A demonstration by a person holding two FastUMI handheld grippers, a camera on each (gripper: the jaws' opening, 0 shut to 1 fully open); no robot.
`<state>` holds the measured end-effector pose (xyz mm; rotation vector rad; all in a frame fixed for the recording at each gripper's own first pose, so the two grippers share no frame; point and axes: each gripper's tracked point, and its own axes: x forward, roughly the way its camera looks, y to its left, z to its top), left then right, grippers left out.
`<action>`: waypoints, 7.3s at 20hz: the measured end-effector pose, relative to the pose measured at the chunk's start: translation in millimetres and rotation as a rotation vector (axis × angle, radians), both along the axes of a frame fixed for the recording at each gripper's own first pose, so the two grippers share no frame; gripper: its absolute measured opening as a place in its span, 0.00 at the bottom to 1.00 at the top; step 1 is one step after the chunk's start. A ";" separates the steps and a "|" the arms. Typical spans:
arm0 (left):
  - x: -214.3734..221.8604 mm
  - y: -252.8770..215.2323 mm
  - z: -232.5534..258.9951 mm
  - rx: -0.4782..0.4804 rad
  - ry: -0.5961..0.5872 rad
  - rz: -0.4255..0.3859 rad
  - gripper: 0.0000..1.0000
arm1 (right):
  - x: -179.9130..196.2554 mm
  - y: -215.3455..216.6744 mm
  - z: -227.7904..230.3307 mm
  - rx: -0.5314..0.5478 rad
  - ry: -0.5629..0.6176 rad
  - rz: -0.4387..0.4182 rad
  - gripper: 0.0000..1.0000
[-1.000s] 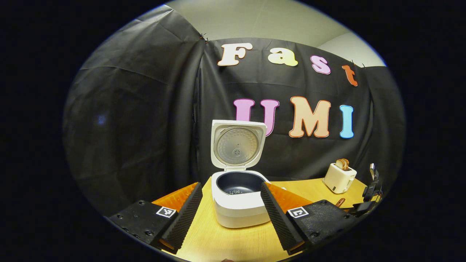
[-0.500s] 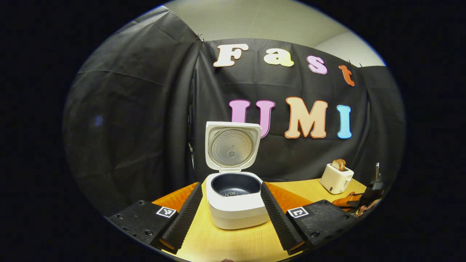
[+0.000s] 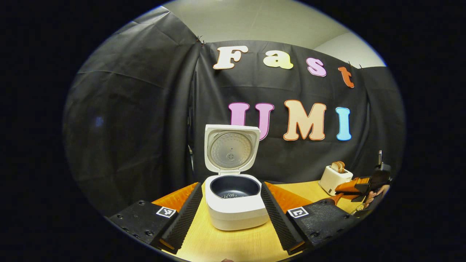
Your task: Close the left gripper, press the button to open the rice cooker; take a wooden spoon from the chopstick holder with the right hand, scoop a spoonful of rice and pour it into the rice cooker, then put the wooden spoon back into the chopstick holder.
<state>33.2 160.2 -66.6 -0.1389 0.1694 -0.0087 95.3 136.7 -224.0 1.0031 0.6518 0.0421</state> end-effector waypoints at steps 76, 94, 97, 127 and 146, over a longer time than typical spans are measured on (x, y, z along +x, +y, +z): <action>-38.1 31.9 -5.1 -0.100 -0.005 0.090 0.93 | 67.0 194.2 160.2 -0.937 -0.683 0.450 0.14; -1.7 -102.4 45.0 -0.074 -0.089 -0.090 0.95 | -3.0 -45.6 190.9 -0.909 -0.535 0.196 0.14; 2.9 -125.0 48.7 -0.070 -0.093 -0.116 0.95 | -16.5 -83.5 187.6 -0.913 -0.510 0.155 0.14; -3.2 -213.3 64.8 -0.025 -0.111 -0.198 0.95 | -116.6 -238.1 -13.4 -0.954 -0.146 0.085 0.16; 0.5 -190.5 68.1 -0.029 -0.123 -0.173 0.95 | -104.3 -246.2 21.4 -1.038 -0.213 0.014 0.73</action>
